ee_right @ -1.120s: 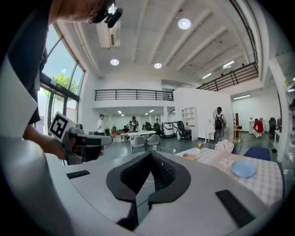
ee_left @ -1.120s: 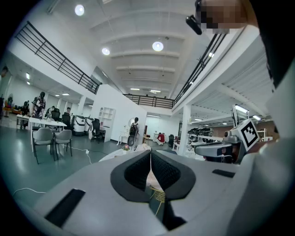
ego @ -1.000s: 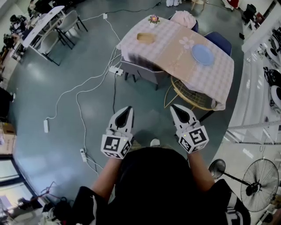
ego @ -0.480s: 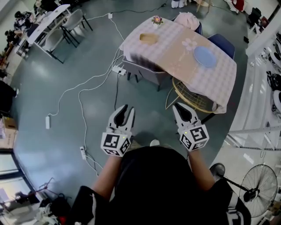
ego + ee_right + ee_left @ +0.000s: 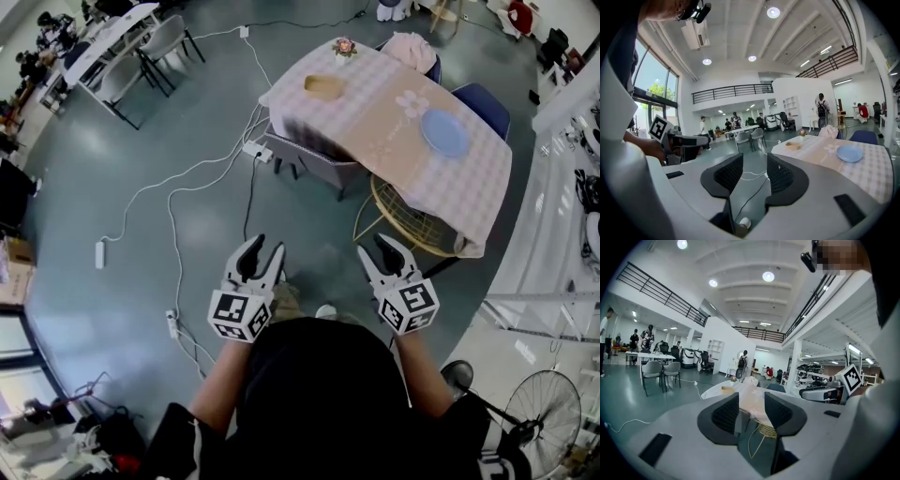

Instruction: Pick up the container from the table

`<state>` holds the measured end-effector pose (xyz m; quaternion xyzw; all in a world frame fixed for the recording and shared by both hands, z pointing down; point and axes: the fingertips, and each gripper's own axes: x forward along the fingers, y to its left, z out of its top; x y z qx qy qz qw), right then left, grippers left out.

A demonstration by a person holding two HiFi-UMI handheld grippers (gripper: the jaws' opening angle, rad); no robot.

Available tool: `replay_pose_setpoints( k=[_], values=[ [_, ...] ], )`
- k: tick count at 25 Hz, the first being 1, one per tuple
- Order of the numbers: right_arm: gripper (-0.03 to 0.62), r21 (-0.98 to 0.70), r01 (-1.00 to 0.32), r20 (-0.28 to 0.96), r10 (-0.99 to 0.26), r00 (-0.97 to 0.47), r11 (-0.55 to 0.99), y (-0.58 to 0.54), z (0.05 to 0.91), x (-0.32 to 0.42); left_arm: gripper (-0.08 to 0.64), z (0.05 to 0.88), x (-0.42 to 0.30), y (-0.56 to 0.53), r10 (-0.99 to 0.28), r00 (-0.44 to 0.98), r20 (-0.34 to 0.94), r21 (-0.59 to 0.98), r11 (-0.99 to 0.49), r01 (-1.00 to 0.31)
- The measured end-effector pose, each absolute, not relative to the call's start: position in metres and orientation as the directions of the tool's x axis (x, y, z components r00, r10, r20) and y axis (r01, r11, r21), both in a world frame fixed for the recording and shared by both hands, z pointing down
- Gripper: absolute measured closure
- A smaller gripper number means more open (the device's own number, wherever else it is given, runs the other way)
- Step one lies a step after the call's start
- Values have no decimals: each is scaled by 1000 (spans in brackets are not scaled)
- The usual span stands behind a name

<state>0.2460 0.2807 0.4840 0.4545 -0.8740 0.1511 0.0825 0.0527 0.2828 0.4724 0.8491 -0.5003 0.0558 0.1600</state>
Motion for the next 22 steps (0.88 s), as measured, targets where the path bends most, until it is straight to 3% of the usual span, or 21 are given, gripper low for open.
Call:
replay_pose_setpoints(
  k=[11, 22],
  values=[
    [463, -240, -771, 379, -674, -634, 590, 165, 522, 182, 408, 495, 4, 147, -840, 494, 225, 269, -434, -860],
    [463, -170, -815, 437, -699, -566, 554, -44, 496, 102, 408, 475, -63, -48, -783, 593, 186, 316, -524, -791]
  ],
)
